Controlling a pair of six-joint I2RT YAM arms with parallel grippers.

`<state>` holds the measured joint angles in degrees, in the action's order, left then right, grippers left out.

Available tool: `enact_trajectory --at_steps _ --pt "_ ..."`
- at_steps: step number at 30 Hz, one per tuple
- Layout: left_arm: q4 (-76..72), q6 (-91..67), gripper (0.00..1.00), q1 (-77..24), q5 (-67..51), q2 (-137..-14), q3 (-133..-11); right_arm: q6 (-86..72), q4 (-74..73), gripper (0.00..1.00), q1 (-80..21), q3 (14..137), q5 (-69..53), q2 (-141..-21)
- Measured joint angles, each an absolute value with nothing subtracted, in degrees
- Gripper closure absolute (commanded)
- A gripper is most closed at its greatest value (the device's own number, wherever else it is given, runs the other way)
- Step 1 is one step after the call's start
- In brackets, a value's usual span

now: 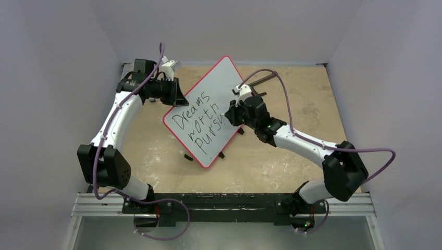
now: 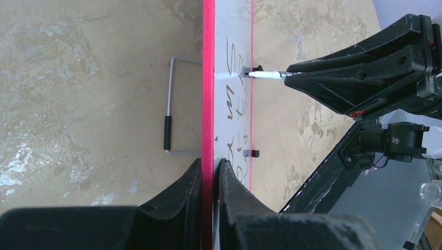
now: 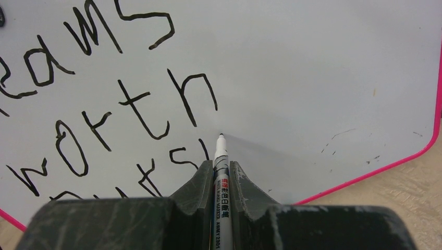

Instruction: Write a sentence on the whiteboard

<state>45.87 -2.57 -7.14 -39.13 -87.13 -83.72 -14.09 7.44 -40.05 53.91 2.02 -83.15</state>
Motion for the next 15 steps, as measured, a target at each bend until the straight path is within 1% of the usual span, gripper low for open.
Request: enact_trajectory --at_steps 10,15 --pt "46.0 -2.52 1.0 -7.14 -39.13 -87.07 -83.72 -14.52 9.45 1.0 -40.05 48.6 0.45 -80.88" --pt "46.0 -2.48 1.0 -7.18 -39.33 -86.87 -83.72 -14.57 8.75 1.0 -40.07 47.81 0.49 -80.27"
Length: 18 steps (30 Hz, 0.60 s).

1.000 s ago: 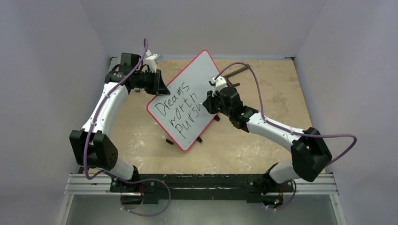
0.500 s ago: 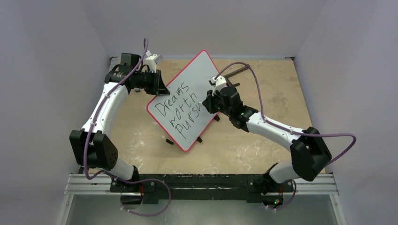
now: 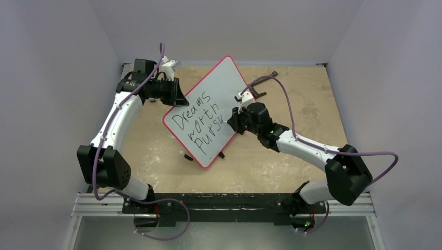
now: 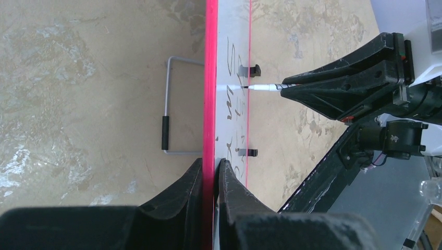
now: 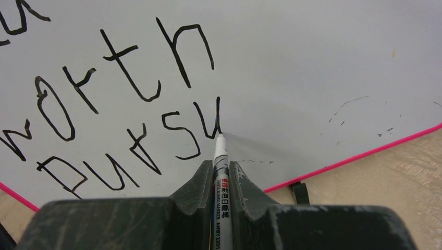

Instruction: Write a sentence on the whiteboard

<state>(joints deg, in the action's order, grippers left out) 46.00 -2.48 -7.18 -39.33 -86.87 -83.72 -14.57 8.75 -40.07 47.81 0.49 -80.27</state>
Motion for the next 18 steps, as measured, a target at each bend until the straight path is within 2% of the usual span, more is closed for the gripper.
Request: enact_trajectory --at_steps 18 --pt "46.39 -2.39 1.0 -7.29 -39.64 -86.54 -83.72 -14.28 4.78 1.0 -40.12 47.88 4.49 -71.55"
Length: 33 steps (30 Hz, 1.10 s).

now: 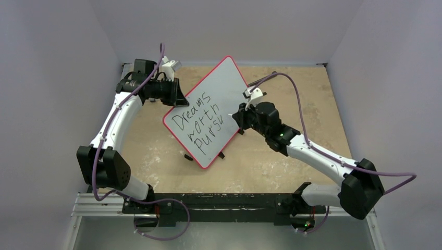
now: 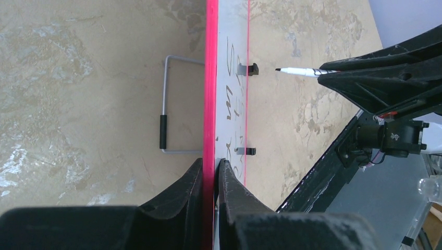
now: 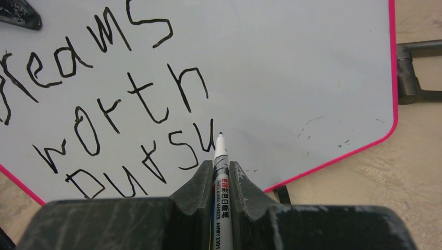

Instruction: Write a sentence on the whiteboard

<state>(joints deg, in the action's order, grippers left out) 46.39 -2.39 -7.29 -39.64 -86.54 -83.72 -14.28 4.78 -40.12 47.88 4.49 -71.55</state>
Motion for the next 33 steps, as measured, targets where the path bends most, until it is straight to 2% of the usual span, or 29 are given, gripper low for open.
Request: enact_trajectory --at_steps 12,33 --pt "46.39 -2.39 1.0 -7.31 -39.7 -86.52 -83.72 -13.98 6.61 1.0 -40.03 47.86 6.37 -71.64" --pt "46.41 -2.39 1.0 -7.79 -39.7 -85.91 -83.72 -14.09 10.79 1.0 -38.81 47.27 1.74 -73.89"
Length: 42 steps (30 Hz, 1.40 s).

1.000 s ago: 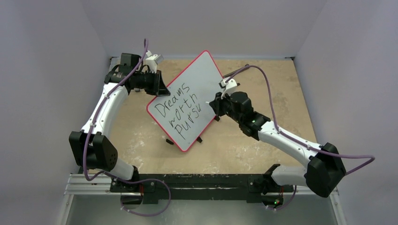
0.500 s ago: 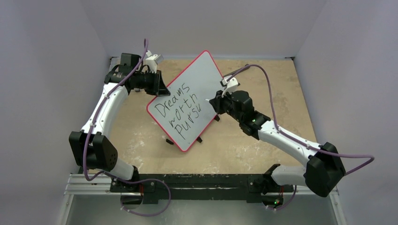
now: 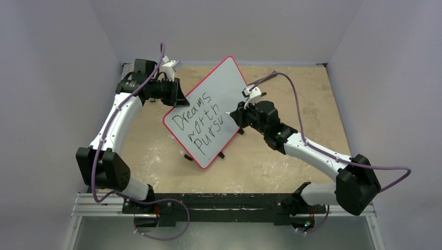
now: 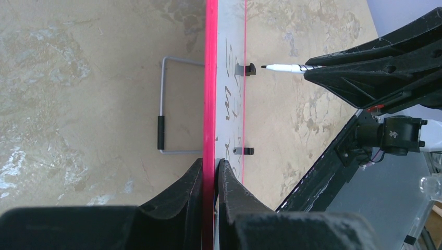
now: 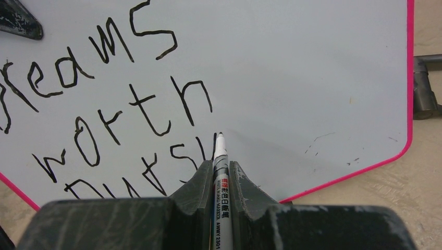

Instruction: Write a sentence on the whiteboard

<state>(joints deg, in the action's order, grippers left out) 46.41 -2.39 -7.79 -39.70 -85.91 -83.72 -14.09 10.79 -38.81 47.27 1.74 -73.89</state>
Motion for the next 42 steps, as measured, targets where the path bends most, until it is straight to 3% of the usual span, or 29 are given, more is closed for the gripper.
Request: enact_trajectory --at_steps 42 --pt "46.41 -2.46 1.0 -8.27 -39.13 -85.36 -83.72 -14.61 13.63 1.0 -37.74 47.62 1.76 -80.38"
